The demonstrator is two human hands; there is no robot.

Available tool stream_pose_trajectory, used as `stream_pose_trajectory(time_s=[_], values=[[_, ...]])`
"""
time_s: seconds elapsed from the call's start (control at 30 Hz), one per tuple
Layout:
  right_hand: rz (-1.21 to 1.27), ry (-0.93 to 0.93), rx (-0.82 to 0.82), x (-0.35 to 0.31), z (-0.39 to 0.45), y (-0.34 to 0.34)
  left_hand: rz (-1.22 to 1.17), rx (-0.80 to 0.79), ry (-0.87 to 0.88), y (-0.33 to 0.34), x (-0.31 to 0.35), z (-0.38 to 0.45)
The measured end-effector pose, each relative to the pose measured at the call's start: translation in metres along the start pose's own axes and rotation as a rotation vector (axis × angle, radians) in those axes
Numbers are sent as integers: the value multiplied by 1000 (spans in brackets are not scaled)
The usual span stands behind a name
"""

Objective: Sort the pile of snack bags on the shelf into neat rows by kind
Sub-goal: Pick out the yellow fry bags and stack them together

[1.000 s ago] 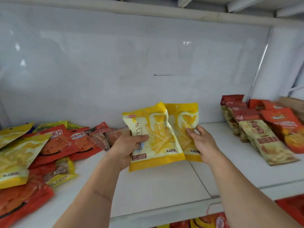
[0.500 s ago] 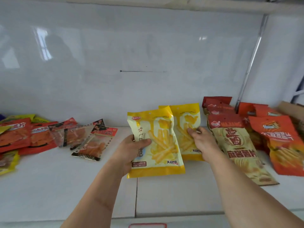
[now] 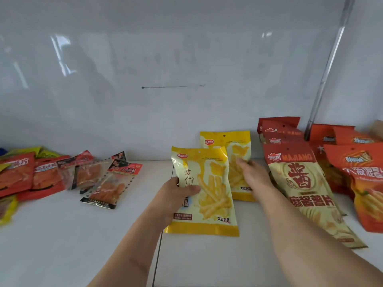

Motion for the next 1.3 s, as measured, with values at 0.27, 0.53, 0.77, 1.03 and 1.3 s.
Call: stream_pose_trajectory(time_s=[0.27,0.53,0.77,1.03,1.3], values=[[-57,39,-9,-7,6,3,114,73,48,19,0,23],[-147,-8,-86,-4,22,17,258,233,131,38,10,47],[-280,-66,-65,-2,36,25,331,242,137,49,8,65],[-380,-76,44,-7,37,19,357,343,182,43,16,62],[-592,-310,207,-42,18,13,448,450,223,27,31,38]])
Point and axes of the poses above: each hand's wrist, its own z-axis towards the middle knuckle, its own y-axis out of the palm, x = y × z, the point moved 10 cm from there along z, towards the middle knuckle, and after that the axes turned 8 degrees about x, right-handed, at the moved point
